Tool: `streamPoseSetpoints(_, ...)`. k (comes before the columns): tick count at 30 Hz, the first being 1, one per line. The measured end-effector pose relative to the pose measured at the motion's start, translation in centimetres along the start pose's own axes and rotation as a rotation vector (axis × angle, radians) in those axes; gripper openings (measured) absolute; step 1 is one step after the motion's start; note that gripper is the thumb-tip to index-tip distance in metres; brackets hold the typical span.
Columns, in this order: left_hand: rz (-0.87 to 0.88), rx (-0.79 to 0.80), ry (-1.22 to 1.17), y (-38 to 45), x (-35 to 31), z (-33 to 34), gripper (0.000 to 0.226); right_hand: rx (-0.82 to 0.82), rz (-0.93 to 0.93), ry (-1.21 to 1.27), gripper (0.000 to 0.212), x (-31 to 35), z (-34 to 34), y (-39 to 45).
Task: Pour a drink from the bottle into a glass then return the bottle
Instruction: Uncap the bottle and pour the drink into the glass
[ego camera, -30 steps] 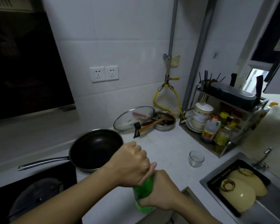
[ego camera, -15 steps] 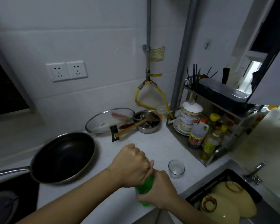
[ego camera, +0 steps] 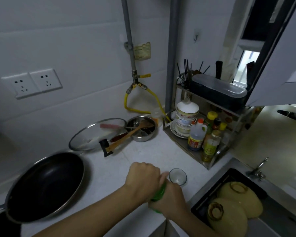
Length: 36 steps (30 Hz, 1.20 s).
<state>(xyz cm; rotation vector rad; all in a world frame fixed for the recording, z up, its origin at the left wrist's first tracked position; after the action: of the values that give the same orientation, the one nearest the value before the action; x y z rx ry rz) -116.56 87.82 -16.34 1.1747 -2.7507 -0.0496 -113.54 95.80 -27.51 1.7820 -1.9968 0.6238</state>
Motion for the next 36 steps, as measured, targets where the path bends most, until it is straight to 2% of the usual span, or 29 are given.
streamPoseSetpoints(1,0.137,-0.028,-0.003,-0.4,0.1,0.2,0.053,-0.009,-0.058,-0.043,0.027,0.1,-0.2,0.1)
streamPoseSetpoints(3,0.386,-0.051,0.005,-1.2,0.6,0.7,0.046,-0.008,-0.155,-0.091,0.047,0.3,-0.5,0.4)
streamPoseSetpoints(5,0.49,0.006,-0.064,-0.9,1.8,0.9,0.036,0.055,-0.067,0.021,0.02,-0.2,-0.8,0.6)
streamPoseSetpoints(7,0.524,0.03,-0.086,-0.4,2.8,1.0,0.028,0.066,-0.026,0.134,0.03,-0.9,-0.7,0.8)
streamPoseSetpoints(10,0.486,0.082,-0.171,0.2,3.0,1.5,0.033,0.07,0.051,0.259,0.035,-1.6,-0.3,0.7)
streamPoseSetpoints(14,0.466,0.122,-0.277,0.4,2.5,1.9,0.028,0.037,0.097,0.366,0.04,-2.5,0.2,0.5)
streamPoseSetpoints(20,0.394,0.144,-0.328,0.9,2.6,2.7,0.018,0.008,0.134,0.37,0.048,-3.4,0.9,0.8)
streamPoseSetpoints(29,0.349,0.092,-0.265,2.5,0.8,3.3,0.036,-0.088,0.191,0.353,0.041,-4.5,0.5,0.3)
streamPoseSetpoints(36,0.322,0.088,-0.119,4.1,-1.1,3.4,0.037,-0.11,0.252,0.35,0.048,-5.0,0.0,0.2)
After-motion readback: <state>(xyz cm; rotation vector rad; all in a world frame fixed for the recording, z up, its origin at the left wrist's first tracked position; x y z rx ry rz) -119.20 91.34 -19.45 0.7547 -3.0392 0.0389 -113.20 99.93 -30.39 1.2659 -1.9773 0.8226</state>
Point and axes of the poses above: each hand's wrist, its own y-axis towards the middle knuckle, its own z-axis out of the palm, x = y × z, the point moved 4 cm from there along y, towards the middle knuckle, and after that the axes turned 2 degrees about -z, right-handed, at the moved point
